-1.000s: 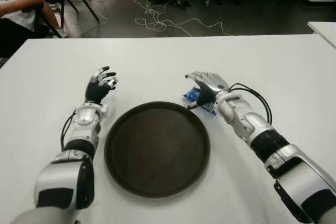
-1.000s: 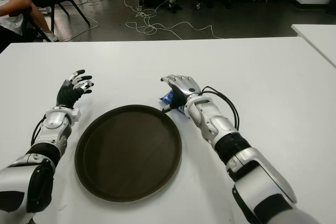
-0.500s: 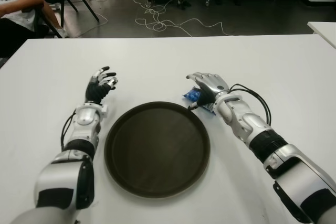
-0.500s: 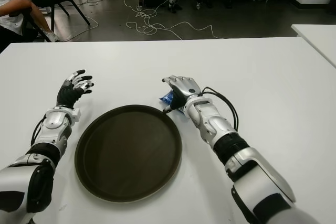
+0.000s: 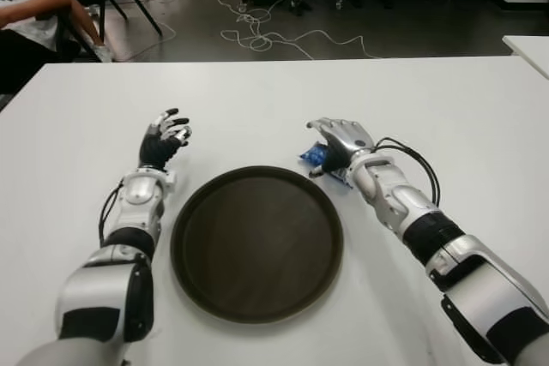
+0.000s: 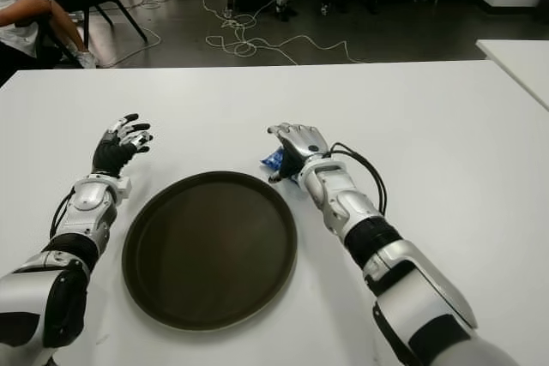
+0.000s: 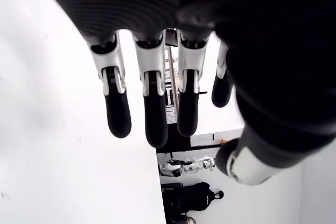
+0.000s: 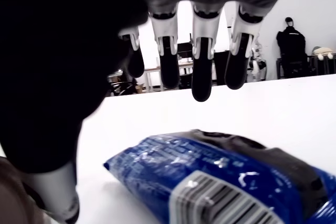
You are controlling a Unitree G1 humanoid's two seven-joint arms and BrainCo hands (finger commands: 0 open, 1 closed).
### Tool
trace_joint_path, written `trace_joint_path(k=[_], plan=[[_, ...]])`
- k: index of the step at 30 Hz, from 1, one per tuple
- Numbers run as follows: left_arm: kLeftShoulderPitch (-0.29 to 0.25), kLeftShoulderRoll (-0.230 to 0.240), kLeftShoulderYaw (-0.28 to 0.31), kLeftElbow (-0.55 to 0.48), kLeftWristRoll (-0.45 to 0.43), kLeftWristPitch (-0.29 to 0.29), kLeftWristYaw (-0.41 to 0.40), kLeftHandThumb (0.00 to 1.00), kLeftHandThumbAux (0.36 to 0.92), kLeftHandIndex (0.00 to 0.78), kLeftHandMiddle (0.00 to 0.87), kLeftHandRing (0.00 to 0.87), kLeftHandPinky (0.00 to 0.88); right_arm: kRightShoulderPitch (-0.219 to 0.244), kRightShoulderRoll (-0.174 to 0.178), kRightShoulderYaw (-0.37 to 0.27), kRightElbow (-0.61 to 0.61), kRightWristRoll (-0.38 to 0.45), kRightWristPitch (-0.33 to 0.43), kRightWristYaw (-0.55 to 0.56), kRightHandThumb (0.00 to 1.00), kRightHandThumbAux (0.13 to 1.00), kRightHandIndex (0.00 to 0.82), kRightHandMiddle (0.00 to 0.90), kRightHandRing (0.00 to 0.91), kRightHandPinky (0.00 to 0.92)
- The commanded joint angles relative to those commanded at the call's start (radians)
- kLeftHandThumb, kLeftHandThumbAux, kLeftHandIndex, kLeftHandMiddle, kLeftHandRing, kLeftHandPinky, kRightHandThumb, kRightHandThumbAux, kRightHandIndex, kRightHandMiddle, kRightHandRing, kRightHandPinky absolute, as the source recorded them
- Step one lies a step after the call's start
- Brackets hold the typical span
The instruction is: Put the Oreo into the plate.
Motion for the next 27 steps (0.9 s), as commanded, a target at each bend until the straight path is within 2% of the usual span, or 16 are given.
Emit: trace_joint_path(k=[8,22,27], plan=[[0.002,0.002,0.003,0.003,-0.004,-0.011,-0.016,0.445,0.687,0.18,0.28,0.304,0.327,-0.011,0.008,-0.002,0.022,0.0,0.017,-0.026,0.0,0.77,0.185,0.238,0.275,0.291],[0.001,0.003,0.013,0.007,-0.013,-0.01,-0.032,0.436,0.689,0.17,0.274,0.301,0.331,-0.023,0.011,0.001,0.035,0.0,0.045,-0.038,0.0,0.756,0.182,0.218,0.241,0.273],[0.003,0.005,0.008,0.007,-0.007,-0.016,-0.029,0.44,0.683,0.173,0.28,0.303,0.33,-0.022,0.008,0.007,0.026,-0.008,0.068,-0.028,0.0,0.774,0.213,0.242,0.281,0.306]])
